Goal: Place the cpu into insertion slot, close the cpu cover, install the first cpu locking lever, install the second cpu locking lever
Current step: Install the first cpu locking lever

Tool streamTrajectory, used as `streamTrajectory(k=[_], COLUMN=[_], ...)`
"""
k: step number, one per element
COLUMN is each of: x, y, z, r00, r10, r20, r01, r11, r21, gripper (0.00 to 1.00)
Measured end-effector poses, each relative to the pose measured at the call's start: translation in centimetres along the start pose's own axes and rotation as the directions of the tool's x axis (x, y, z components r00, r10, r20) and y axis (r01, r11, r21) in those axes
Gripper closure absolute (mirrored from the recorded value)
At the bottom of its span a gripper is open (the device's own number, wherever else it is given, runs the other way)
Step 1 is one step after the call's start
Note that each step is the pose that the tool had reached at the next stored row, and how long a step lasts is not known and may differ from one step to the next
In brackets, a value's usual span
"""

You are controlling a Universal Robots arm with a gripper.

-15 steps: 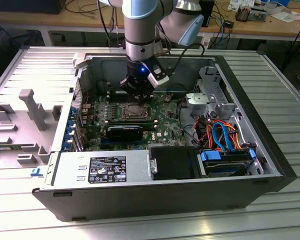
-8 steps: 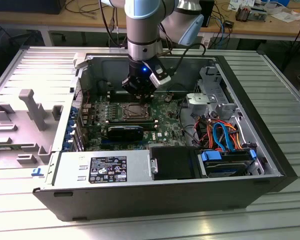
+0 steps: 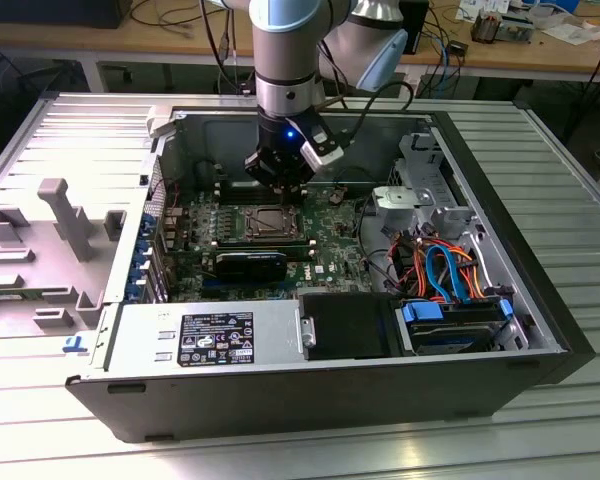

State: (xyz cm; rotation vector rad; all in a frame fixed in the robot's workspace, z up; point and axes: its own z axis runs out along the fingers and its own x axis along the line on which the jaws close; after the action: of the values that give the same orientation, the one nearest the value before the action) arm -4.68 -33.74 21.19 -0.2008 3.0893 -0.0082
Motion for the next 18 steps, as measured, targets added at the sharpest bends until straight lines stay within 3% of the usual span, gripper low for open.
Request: streamTrajectory(k=[3,12,18], x=[0.01,0.37,0.44], y=[-0.15,-2.86,-3.47], z=[-0.09,-0.09,-0.24], r00=[1.0,1.0,1.0], r10=[0.0,0.001,0.003], r20=[0.0,0.0,-0.0001], r01=[0.0,-0.001,-0.003], r11=[1.0,1.0,1.0], r21=[0.0,0.0001,0.0002], gripper=[0.89,0.89,0.89])
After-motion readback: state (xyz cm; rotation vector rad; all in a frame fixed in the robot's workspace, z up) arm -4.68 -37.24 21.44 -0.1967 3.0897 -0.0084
